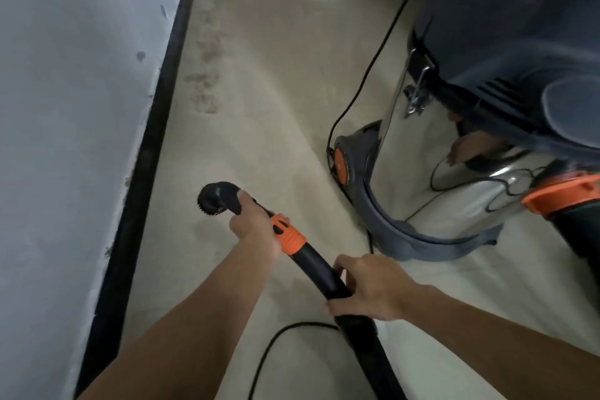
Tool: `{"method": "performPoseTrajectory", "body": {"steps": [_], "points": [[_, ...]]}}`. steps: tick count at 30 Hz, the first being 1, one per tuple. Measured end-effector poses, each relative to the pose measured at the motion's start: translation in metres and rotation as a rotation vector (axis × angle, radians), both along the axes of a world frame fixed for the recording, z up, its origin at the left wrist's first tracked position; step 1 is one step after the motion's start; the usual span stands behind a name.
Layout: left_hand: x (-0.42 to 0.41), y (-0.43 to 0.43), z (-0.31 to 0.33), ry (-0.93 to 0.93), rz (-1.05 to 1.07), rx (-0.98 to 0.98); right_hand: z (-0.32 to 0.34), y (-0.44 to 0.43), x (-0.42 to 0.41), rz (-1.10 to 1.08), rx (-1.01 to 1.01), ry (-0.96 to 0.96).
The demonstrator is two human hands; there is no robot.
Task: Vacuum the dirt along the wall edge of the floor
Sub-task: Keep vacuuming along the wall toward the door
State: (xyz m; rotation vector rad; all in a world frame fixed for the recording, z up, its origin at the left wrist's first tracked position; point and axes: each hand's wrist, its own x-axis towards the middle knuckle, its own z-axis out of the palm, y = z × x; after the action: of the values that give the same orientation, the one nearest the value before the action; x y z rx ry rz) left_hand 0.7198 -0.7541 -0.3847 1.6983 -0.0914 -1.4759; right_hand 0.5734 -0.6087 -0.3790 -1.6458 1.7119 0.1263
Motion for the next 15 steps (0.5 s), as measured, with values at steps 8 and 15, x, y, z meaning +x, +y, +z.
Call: {"method": "performPoseTrajectory", "body": {"steps": [8,15], "points": [[-0.006,0.045,0.137,-0.205,-0.237,-0.07,0.159,0.063,-0.056,-0.42,-0.144,0.086],[-0.008,0.072,0.247,-0.292,-0.398,-0.086,0.322,0.039,-0.093,-0.586,-0.858,0.302]]}}
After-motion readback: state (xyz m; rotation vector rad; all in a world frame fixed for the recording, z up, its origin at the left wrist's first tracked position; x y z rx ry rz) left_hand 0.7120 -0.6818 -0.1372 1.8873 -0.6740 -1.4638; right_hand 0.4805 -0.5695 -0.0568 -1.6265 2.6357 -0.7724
